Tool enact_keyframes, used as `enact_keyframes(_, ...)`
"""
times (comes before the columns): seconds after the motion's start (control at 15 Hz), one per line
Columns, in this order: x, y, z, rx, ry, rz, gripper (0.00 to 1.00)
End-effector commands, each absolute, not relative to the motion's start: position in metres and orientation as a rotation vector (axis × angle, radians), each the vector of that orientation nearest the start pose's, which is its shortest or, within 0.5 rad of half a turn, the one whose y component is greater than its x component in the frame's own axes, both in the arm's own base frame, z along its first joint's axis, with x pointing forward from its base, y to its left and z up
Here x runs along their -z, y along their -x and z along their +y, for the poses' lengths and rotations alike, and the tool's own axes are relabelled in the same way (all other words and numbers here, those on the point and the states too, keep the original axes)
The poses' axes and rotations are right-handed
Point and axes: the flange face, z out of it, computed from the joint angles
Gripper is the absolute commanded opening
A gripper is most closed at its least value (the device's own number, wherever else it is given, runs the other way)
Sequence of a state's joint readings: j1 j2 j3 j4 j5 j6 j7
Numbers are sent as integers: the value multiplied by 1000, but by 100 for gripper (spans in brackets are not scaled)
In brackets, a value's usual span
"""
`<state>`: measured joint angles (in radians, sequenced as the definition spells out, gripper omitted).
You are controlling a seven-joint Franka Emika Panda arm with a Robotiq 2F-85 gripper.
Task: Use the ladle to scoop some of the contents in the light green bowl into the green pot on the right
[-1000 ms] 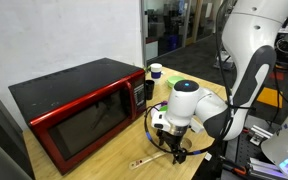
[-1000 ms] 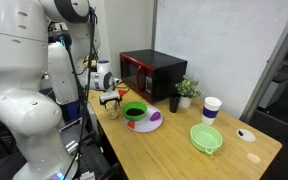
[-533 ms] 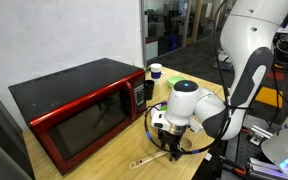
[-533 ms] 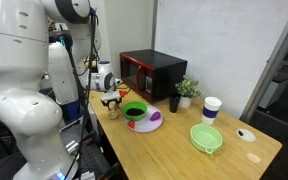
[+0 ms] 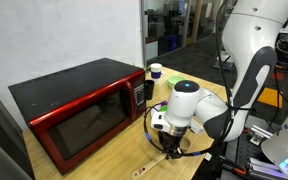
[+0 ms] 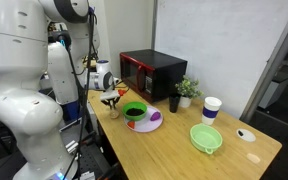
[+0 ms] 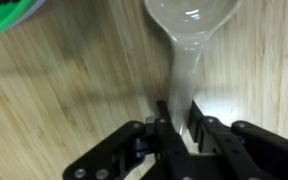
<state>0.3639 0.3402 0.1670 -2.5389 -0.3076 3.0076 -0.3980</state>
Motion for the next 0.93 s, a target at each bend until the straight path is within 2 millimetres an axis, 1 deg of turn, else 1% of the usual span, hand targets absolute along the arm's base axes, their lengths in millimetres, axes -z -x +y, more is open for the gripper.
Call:
enact_keyframes(0.0, -163, -386, 254, 255, 2548, -1799, 6)
enact_keyframes(0.33, -168, -387, 250, 287, 2533, -1783, 6)
enact_keyframes(0.87, -182, -400, 243, 336, 2493, -1801, 6)
